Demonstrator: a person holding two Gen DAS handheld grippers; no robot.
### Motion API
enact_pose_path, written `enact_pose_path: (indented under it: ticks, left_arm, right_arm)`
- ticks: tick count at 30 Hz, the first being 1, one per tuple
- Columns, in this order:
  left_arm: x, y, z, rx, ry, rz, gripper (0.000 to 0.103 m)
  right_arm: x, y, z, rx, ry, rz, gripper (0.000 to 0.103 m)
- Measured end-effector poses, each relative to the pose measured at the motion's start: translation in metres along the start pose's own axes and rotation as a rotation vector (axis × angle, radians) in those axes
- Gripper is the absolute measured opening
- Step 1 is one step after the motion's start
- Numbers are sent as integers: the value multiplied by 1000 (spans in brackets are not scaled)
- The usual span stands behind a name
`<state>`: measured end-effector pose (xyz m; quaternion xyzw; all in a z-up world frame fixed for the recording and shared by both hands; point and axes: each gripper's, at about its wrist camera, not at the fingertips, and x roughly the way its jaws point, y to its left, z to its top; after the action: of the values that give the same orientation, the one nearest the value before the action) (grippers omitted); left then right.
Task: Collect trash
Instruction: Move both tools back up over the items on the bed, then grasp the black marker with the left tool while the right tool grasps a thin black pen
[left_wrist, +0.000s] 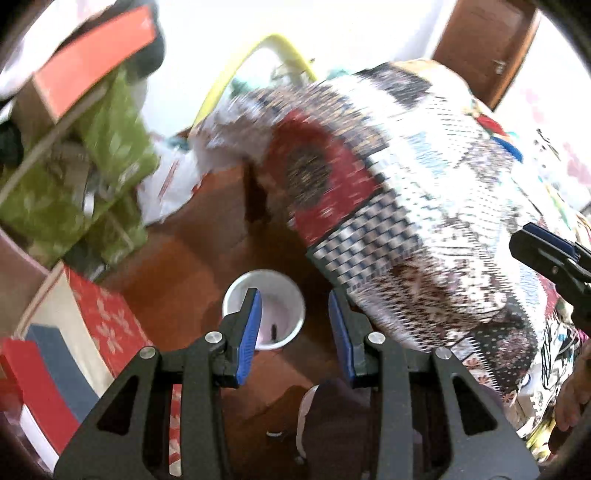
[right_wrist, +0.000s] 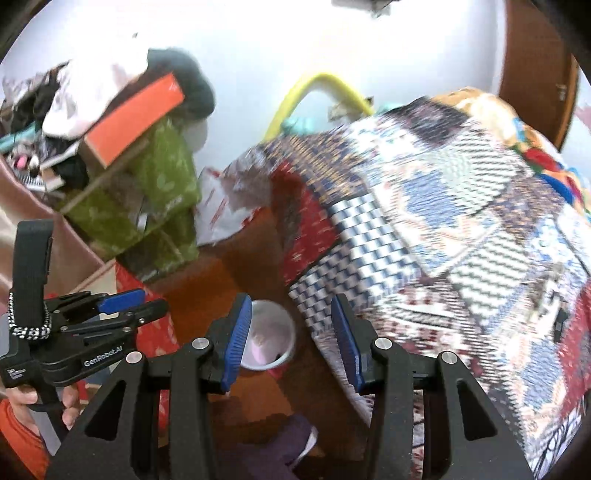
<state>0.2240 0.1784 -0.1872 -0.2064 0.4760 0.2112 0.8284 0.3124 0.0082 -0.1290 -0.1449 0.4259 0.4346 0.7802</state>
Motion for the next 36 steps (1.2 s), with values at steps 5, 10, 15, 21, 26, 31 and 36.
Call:
enact_pose_path:
  ticks: [5,10,15,21,26,31,36]
  left_arm:
    - [-27,-66,9,101,-71,-53,37]
    - [-36,-134,16,190,-104,-122,37]
    - [-31,-208,20,276,-111,-201,37]
    - [-5,-288,20,389,-79,-263,37]
    - [26,-338,22,458,-43,-292,37]
    - [71,-379,30,505,13,-312,37]
    - [115,-405,36,520,53,-331,37]
  right_arm:
    - [-52,-39,-8,39,-98,-69,41]
    - [-95,-83,-19,102,-175,-146,41]
    - [-126,-136,-42,181,-218,-218,41]
    - [-139,-203,-72,256,-206,-343,41]
    - [-136,-255,-94,325,-167,-400,41]
    - [-121,-291,-110,371,-135,-399,41]
    - [-87,-323,-115,406,-91,-379,41]
